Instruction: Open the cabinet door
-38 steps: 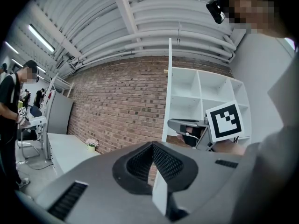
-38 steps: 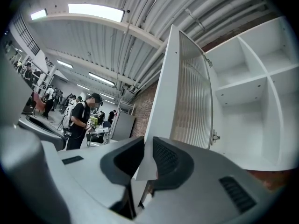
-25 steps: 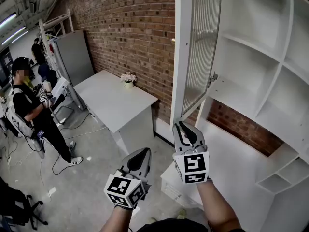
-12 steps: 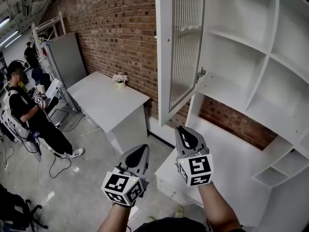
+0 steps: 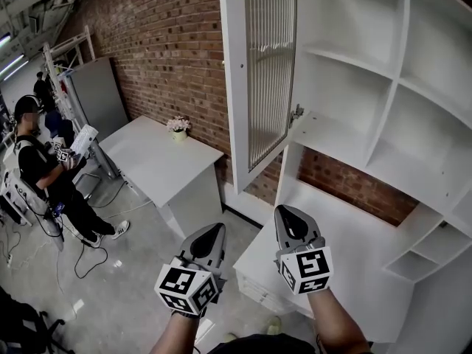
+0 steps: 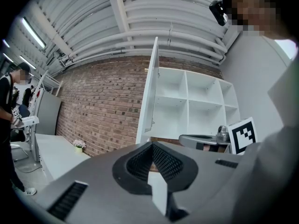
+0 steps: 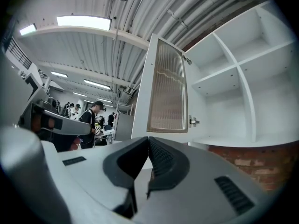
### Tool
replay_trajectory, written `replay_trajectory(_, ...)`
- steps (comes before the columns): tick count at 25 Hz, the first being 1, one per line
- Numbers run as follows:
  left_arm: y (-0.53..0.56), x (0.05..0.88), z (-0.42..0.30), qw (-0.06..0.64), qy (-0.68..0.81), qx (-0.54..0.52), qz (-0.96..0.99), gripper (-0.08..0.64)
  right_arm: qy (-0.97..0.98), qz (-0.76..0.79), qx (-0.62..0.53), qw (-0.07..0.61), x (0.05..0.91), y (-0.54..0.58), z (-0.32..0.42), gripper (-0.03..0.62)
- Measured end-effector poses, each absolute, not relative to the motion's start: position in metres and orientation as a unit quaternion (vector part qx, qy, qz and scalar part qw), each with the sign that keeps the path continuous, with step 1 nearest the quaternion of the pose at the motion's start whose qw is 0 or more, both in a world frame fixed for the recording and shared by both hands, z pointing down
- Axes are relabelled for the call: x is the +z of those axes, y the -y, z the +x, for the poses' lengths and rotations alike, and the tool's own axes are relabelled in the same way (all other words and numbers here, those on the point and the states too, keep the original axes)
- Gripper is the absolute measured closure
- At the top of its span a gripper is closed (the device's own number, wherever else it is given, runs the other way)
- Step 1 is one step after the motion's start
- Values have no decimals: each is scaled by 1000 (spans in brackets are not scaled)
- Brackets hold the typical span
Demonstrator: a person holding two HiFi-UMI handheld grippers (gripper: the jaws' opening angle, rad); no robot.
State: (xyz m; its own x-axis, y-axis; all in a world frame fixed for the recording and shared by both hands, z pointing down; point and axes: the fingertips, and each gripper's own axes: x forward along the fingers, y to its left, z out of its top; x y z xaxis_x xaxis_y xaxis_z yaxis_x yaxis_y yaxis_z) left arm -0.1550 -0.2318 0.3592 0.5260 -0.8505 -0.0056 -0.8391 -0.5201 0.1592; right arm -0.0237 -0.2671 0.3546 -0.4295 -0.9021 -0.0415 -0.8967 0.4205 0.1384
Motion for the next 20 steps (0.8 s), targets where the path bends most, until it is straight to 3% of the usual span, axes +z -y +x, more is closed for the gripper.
replay_trajectory(20, 230, 337, -159, 45, 500, -51, 863, 555, 833, 548, -68, 1, 342, 242, 24, 588)
